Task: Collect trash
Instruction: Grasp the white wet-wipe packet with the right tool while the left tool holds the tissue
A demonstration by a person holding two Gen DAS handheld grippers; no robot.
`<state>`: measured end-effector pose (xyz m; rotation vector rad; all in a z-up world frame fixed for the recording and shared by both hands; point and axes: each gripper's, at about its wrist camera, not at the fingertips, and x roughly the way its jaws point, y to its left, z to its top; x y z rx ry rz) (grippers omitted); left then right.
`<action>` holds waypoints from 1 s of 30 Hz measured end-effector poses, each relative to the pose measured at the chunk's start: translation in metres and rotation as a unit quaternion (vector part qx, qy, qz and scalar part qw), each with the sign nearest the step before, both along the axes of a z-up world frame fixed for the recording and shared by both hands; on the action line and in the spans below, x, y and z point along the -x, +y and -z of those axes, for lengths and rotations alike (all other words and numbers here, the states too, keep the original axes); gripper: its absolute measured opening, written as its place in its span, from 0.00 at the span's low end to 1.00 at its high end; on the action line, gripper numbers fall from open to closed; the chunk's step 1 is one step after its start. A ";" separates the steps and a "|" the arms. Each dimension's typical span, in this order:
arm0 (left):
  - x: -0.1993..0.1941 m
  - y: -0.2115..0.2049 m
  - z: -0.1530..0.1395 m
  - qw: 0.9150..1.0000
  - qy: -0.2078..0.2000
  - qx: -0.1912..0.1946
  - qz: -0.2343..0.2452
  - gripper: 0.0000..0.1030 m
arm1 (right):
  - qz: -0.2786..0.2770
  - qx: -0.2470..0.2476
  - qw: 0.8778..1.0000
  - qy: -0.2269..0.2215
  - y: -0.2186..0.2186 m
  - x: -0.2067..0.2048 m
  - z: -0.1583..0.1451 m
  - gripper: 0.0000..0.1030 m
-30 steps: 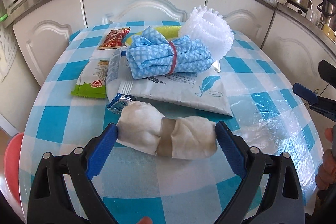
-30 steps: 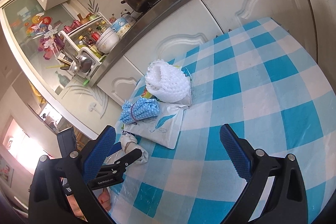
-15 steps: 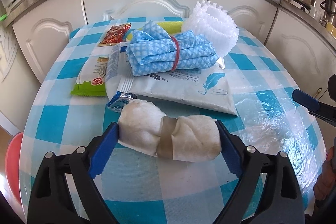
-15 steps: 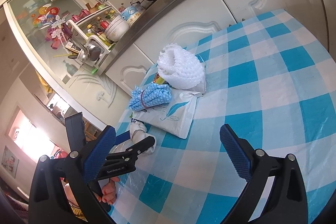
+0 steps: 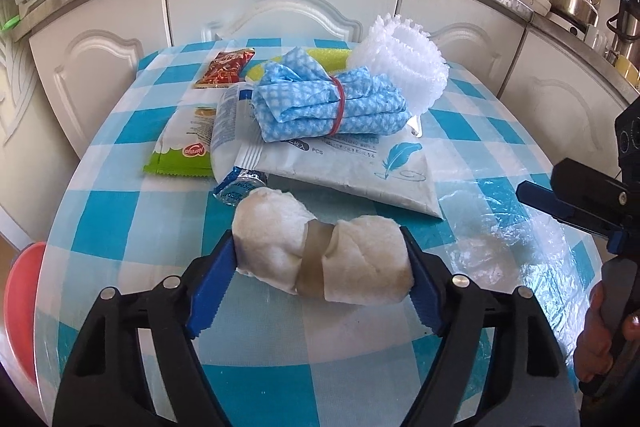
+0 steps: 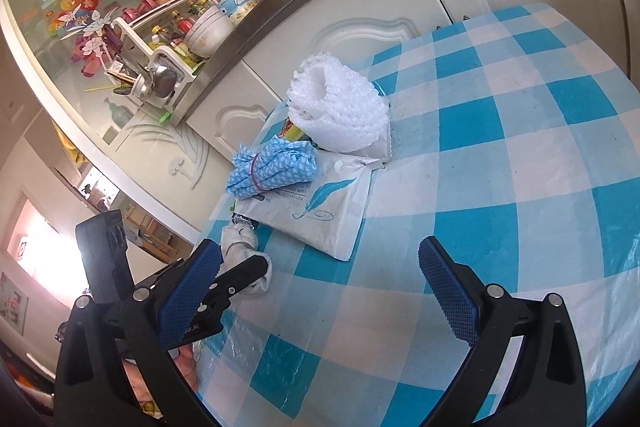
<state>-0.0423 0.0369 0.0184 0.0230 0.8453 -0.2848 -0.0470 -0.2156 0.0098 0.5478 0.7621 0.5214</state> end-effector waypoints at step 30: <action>0.034 0.094 -0.023 0.996 -0.022 0.048 -0.071 0.76 | -0.124 0.148 0.980 -0.050 0.097 -0.036 -0.012 0.78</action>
